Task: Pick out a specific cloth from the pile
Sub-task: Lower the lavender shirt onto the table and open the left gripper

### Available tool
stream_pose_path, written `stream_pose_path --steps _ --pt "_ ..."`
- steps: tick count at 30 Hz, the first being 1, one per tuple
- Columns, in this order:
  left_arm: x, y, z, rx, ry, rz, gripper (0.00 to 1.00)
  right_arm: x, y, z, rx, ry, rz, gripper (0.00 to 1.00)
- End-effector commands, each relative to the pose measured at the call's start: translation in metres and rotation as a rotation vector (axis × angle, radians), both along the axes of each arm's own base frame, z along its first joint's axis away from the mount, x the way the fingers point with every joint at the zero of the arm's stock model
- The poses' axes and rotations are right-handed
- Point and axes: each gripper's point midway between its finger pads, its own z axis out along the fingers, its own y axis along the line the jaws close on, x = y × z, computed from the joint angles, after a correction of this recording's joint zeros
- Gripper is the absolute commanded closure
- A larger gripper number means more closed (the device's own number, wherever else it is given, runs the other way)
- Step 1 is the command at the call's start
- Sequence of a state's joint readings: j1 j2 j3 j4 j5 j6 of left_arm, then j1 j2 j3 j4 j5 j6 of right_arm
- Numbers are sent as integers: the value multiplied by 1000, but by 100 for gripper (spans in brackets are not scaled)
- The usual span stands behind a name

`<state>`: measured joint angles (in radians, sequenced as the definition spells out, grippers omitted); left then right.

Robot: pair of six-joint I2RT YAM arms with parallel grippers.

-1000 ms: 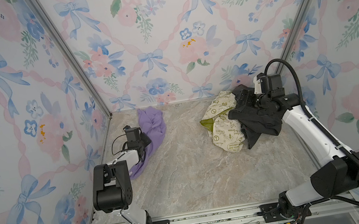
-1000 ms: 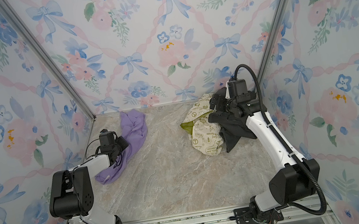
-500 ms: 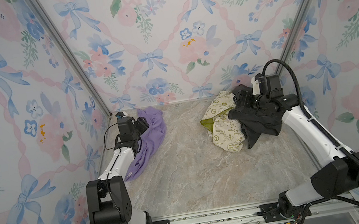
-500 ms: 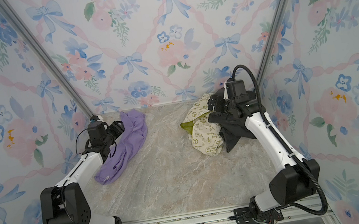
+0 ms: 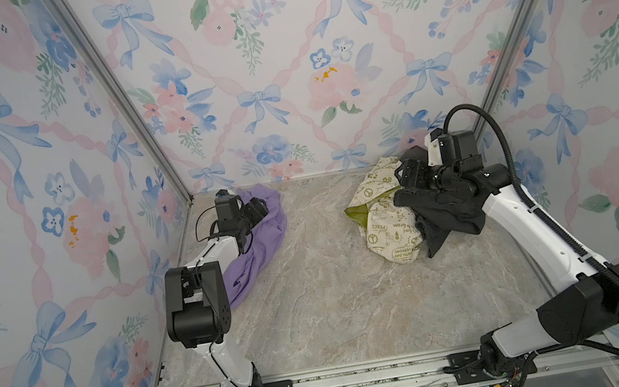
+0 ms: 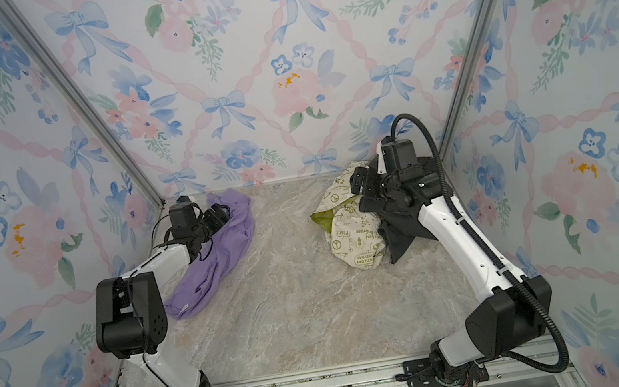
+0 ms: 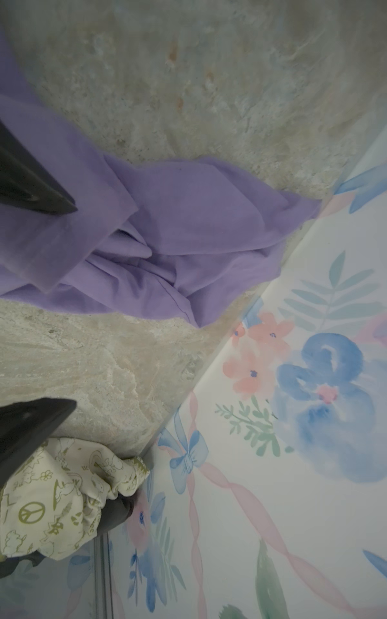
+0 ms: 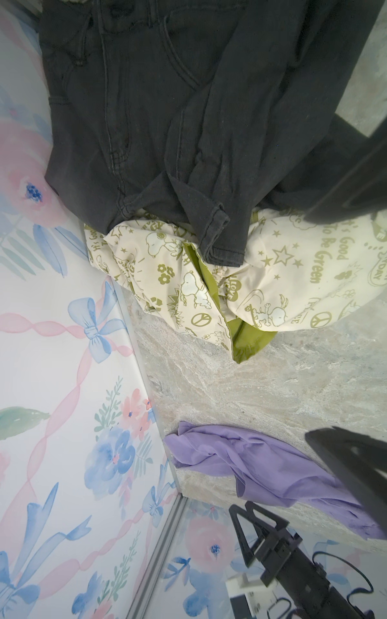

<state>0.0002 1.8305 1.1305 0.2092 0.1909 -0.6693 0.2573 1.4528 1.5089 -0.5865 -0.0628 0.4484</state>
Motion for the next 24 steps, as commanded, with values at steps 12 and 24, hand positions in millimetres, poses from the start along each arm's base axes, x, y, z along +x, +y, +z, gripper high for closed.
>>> stream_pose_path --steps 12,24 --pt "-9 -14 -80 -47 146 -50 4 -31 -13 26 -43 -98 -55 3" --pt "13 -2 56 40 -134 -27 2 -10 4 38 -36 -154 -25 3"
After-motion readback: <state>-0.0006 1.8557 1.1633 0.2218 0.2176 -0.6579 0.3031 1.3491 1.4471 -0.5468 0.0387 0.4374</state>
